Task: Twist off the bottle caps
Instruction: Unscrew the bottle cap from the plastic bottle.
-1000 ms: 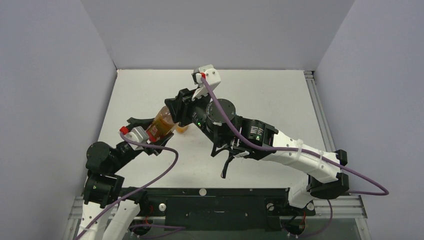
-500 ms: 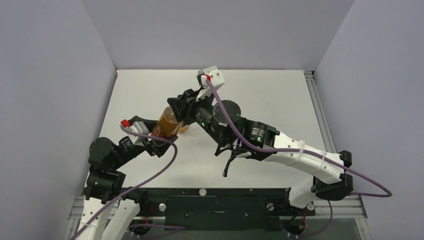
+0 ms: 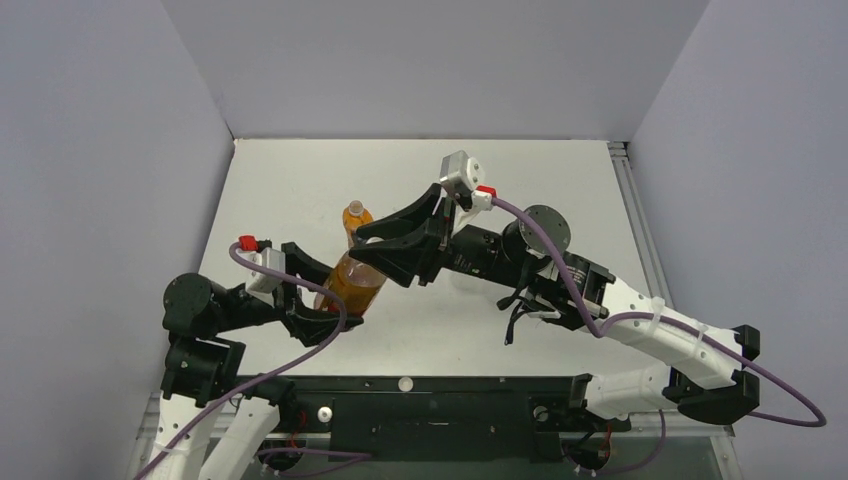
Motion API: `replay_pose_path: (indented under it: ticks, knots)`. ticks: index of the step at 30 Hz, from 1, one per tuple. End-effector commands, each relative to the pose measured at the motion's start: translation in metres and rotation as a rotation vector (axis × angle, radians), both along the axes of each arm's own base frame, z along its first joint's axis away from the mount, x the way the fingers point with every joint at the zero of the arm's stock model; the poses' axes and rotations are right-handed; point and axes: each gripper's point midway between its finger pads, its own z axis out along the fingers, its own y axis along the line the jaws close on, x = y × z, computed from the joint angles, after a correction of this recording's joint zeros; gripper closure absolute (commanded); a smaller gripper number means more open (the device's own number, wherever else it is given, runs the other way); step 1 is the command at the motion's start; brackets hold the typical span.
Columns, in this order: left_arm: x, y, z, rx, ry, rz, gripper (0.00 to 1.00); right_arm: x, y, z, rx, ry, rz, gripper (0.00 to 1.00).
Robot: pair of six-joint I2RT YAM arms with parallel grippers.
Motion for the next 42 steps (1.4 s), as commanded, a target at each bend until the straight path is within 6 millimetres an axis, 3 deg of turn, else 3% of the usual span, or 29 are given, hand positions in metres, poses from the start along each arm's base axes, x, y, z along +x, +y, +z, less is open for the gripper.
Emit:
replay_pose_path:
  ticks: [1,6,11,13,16,19,25,40,42]
  knots:
    - [-0.022,-0.002,0.026,-0.035,0.035,-0.103,1.0,-0.033,-0.023,0.031,0.111,-0.117,0.131,1.0]
    - [-0.014,-0.002,0.029,-0.041,0.016,-0.069,1.0,-0.018,-0.02,0.029,0.107,-0.069,0.048,0.71]
    - [0.008,0.002,0.025,-0.031,-0.049,0.041,1.0,0.014,-0.033,0.035,0.124,0.01,-0.152,0.24]
    - [0.02,0.005,0.019,-0.008,-0.078,0.106,1.0,0.021,-0.039,0.038,0.134,0.034,-0.224,0.2]
    - [0.042,0.014,0.009,0.03,-0.124,0.228,1.0,0.025,-0.038,0.039,0.103,0.067,-0.319,0.18]
    - [0.059,0.023,-0.005,0.096,-0.203,0.31,1.0,0.046,-0.032,0.029,0.026,0.149,-0.474,0.19]
    - [0.08,0.041,-0.004,0.118,-0.328,0.467,1.0,0.059,-0.009,0.014,-0.051,0.207,-0.596,0.27]
    - [0.085,0.047,-0.005,0.114,-0.345,0.514,1.0,0.07,0.008,-0.003,-0.063,0.255,-0.648,0.45]
    - [0.084,0.046,-0.004,0.11,-0.343,0.513,1.0,0.07,0.009,-0.004,-0.061,0.26,-0.645,0.52]
